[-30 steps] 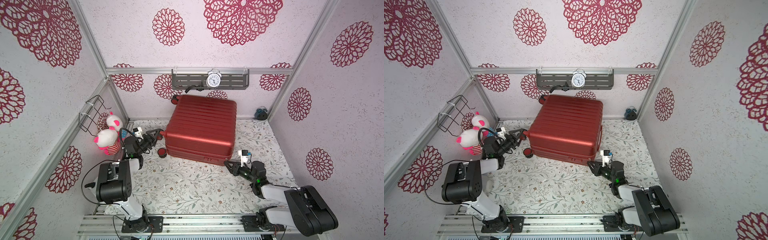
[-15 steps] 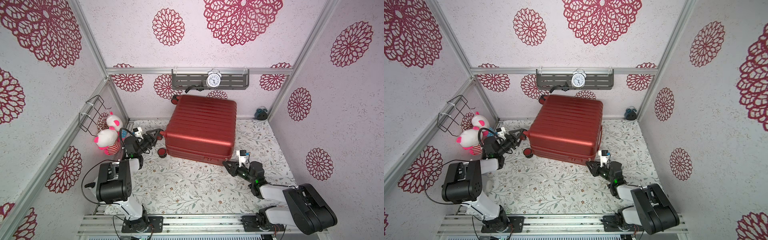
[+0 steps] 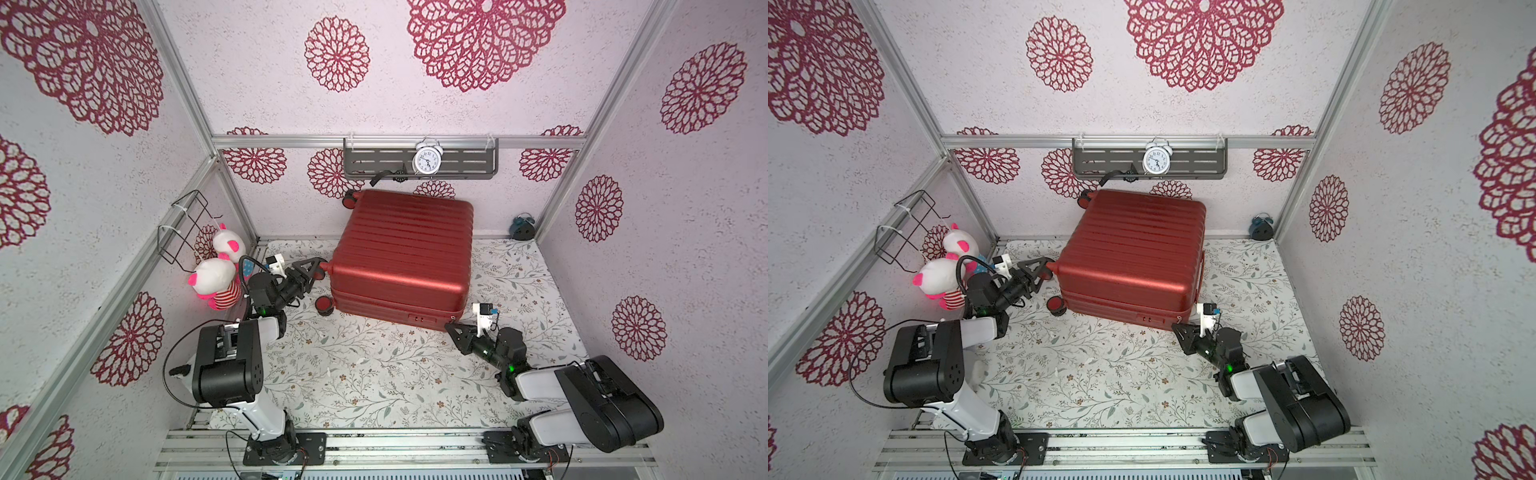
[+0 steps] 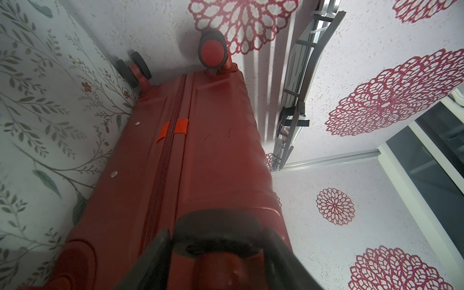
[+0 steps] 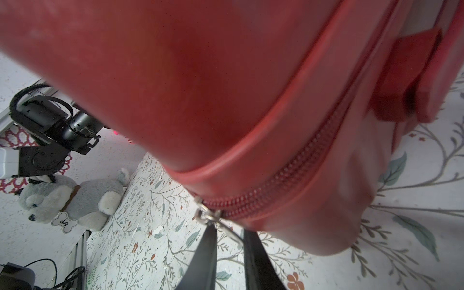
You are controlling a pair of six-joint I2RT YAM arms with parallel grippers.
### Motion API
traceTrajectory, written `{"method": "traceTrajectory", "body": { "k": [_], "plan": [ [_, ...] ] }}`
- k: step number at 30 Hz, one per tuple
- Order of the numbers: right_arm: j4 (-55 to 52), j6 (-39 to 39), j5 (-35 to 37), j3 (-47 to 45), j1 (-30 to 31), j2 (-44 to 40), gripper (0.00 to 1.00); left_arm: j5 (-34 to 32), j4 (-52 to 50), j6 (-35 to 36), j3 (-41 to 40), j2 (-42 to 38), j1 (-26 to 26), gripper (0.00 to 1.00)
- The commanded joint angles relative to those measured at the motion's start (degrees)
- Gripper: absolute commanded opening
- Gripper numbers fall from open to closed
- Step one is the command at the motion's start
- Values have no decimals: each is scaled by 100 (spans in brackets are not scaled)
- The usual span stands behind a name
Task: Open the suitcase zippers
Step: Unzip the zipper on the suitcase.
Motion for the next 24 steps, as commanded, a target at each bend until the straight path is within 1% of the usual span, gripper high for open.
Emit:
{"method": "traceTrajectory", "body": {
  "k": [1,3,7,14,17,20,24],
  "plan": [
    [629,41,224,-21,39,2,20,-454,-505,49,-39,271,263,30],
    [695,4,265,-68,69,-4,15,-445,-497,46,-43,272,266,30],
    [743,-11,319,-152,103,-37,9,-454,-497,47,-43,272,263,30],
    [541,-204,454,-234,284,-249,5,-454,-490,44,-61,238,263,30],
    [220,-327,604,-234,398,-404,0,-459,-503,44,-69,228,264,30],
    [-414,-462,905,-199,570,-678,0,-453,-506,49,-76,220,264,30],
    [-1508,-662,1543,-175,914,-1323,0,-462,-507,57,-118,177,254,30]
  ]
}}
